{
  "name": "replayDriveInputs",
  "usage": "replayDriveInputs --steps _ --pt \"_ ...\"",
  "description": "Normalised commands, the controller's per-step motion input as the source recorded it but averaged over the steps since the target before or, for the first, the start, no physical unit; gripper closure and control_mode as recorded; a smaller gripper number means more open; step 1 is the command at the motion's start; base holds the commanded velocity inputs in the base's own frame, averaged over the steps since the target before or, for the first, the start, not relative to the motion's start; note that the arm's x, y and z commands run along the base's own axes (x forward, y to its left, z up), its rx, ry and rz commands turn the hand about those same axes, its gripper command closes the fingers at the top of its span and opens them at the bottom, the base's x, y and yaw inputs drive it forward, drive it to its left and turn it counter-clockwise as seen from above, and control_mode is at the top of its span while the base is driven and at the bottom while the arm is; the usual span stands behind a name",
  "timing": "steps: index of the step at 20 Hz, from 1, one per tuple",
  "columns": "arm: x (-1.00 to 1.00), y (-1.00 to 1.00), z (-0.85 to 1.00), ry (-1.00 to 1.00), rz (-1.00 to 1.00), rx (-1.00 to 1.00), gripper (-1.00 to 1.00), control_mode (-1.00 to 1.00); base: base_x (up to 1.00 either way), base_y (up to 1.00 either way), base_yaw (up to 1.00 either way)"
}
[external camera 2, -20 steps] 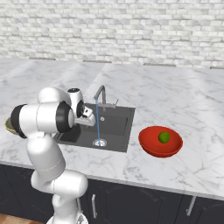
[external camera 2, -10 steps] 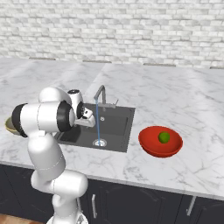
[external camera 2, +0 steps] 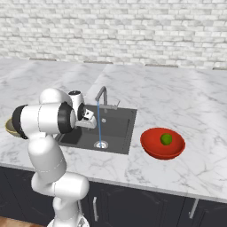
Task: Pick the bell peppers from the sink and place them in one bowl. Place the lime in the other bowl. Then turn off the sink faucet.
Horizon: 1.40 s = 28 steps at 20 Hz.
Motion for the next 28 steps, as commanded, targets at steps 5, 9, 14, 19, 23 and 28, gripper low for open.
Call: replayDriveInputs --steps 5,9,14,19,23,28 --pt "0.00 0.00 0.00 0.00 0.06 0.01 -1.00 -1.00 0.00 0.00 0.00" --pt "0.11 -0.02 0.00 0.00 0.00 0.10 -1.00 -1.00 0.00 0.00 0.00" --pt "0.00 -0.02 0.00 -0.05 0.00 0.17 -1.00 -1.00 0.00 0.00 0.00" --pt "0.00 0.00 0.00 -0.02 0.00 0.06 -1.00 -1.00 0.00 0.00 0.00" --pt "0.00 -0.01 0.00 0.00 0.00 0.00 -1.00 -1.00 0.00 0.00 0.00" --pt "0.14 0.00 -0.05 0.00 0.00 0.00 -1.00 -1.00 0.00 0.00 0.00"
